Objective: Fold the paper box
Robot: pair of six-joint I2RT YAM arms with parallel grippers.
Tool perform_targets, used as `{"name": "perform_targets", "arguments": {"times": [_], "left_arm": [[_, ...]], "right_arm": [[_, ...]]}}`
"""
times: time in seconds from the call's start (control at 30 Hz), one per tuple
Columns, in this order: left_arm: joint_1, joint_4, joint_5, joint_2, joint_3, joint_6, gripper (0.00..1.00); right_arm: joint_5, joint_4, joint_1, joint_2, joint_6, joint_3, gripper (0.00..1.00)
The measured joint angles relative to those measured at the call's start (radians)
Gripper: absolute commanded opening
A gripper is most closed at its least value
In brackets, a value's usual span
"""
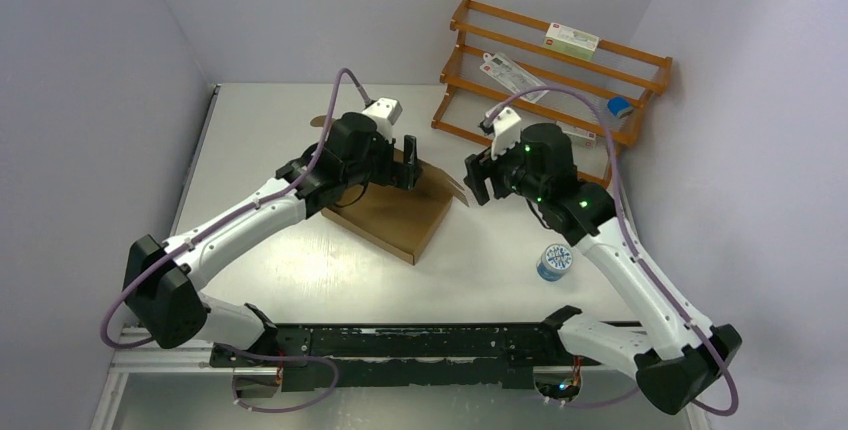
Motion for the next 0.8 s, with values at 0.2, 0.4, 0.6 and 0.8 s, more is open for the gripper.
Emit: {"name": "perform_targets", "arguments": {"times": [0.2,0.4,0.6,0.8], "left_arm": [[0.031,-0.006,0.022,0.036,0.026,0.005,0.98],[0.051,-0.008,0.046,0.047,0.051,0.011,0.98],[0.06,-0.01,0.063,0.047,0.051,0.022,0.98],[0.071,-0.016,0.07,0.047,0.052,0.04,0.98]], "right_arm": [[-0.024,-0.067,0.034,-0.025,-0.029,0.12,0.75],[0.002,-0.143,0.119,0.084,-0.059,0.167,0.73],[0.101,-0.198,0.178,0.228,-0.081,0.193,0.63],[0.185,-0.213,0.183,0.26,-0.093,0.211,0.44]]}}
